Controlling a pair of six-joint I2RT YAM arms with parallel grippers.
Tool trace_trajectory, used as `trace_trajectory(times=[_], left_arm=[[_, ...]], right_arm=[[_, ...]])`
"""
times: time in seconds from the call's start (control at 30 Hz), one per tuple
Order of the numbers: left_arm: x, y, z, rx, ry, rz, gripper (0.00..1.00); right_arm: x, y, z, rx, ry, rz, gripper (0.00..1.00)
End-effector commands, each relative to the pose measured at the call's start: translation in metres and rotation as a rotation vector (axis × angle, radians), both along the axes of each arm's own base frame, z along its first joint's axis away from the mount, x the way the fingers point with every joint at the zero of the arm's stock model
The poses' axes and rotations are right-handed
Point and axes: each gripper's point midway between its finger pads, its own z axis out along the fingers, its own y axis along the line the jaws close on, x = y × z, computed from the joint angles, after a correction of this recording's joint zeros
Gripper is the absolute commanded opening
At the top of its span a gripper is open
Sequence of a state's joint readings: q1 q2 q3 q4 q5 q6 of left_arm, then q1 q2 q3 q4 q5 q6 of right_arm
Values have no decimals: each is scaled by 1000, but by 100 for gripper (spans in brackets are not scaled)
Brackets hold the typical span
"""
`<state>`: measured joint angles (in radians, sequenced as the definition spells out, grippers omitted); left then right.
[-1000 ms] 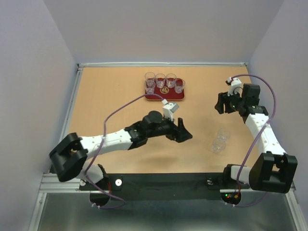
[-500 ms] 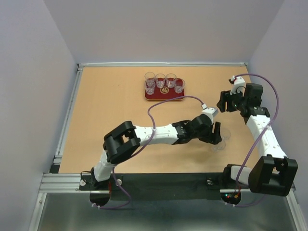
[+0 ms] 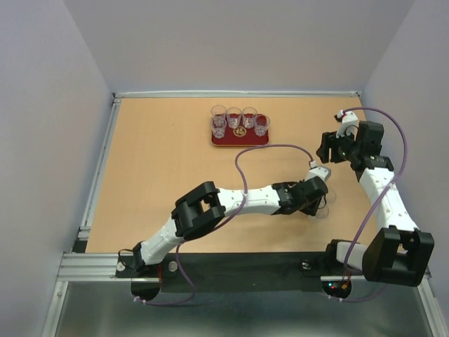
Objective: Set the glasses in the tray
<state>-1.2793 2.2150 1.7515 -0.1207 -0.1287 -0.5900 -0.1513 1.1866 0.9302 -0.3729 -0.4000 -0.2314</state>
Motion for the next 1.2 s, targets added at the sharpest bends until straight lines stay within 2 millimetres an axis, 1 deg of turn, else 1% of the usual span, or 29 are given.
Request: trace_trajectory(times=[0.0,0.07,0.1,0.17,0.2,0.23,0.27,0.37,0.4,0.43,0.47,0.5,0.53,0.57,0.6,0.63,0.67,0.7,0.73,0.77,0.8,0.83,0.87,0.93,0.97,1.0,1.1,1.13,1.17], left_arm=[[9,1,19,45,-103,34,30],[12,2,21,54,-121,44,19],[17,5,25,61,-146,60,9],[18,7,30,66,-173,70,0],[21,12,32,76,-193,92,0],[21,14,42,67,-208,97,0],[26,19,46,70,-228,120,0],[30,38,58,73,-266,152,0],[33,52,51,108,-288,167,0],[36,58,65,88,-305,181,0],[38,66,67,91,-315,190,0],[44,82,57,131,-327,208,0],[49,89,71,105,-341,229,0],[55,99,70,115,-346,244,0],[59,113,59,144,-343,252,0],[76,126,66,134,-341,292,0],[82,134,65,136,-336,304,0],[87,146,56,153,-322,309,0],[108,161,64,129,-323,356,0],[115,167,63,119,-307,360,0],[125,179,58,125,-297,379,0],[144,193,64,108,-295,420,0],[156,203,65,112,-300,447,0],[174,214,70,113,-313,479,0],[190,227,72,130,-329,512,0],[200,229,81,121,-343,526,0],[226,241,83,143,-362,558,0],[241,249,92,137,-375,585,0],[249,251,87,153,-376,591,0]], right_arm=[[5,-6,8,-5,-54,-20,66],[5,-6,9,-6,-56,-22,66],[5,-6,8,-6,-56,-22,66],[5,-6,9,-5,-57,-20,66],[5,-7,8,-5,-54,-22,66],[5,-6,9,-5,-57,-22,66],[4,-7,8,-5,-56,-24,66],[4,-7,8,-4,-55,-26,66],[4,-7,9,-4,-57,-26,66],[5,-8,9,-4,-57,-27,66],[4,-8,8,-4,-55,-27,66],[5,-8,8,-4,-53,-31,66],[5,-8,7,-2,-51,-30,66],[5,-8,7,-2,-51,-32,66],[5,-9,7,-3,-49,-35,66],[5,-10,6,-4,-49,-39,66],[5,-10,6,-3,-48,-40,66],[6,-10,5,-5,-46,-40,66],[5,-11,6,-5,-47,-42,66],[6,-11,5,-5,-47,-42,66],[5,-10,5,-3,-44,-41,66],[6,-10,5,-2,-44,-40,66],[6,-10,5,-1,-43,-41,66],[6,-11,3,0,-39,-42,66],[6,-11,2,-1,-36,-41,66],[6,-10,3,-1,-39,-40,66],[6,-10,0,2,-32,-38,66],[6,-10,1,3,-32,-36,66],[6,-10,0,3,-32,-36,66]])
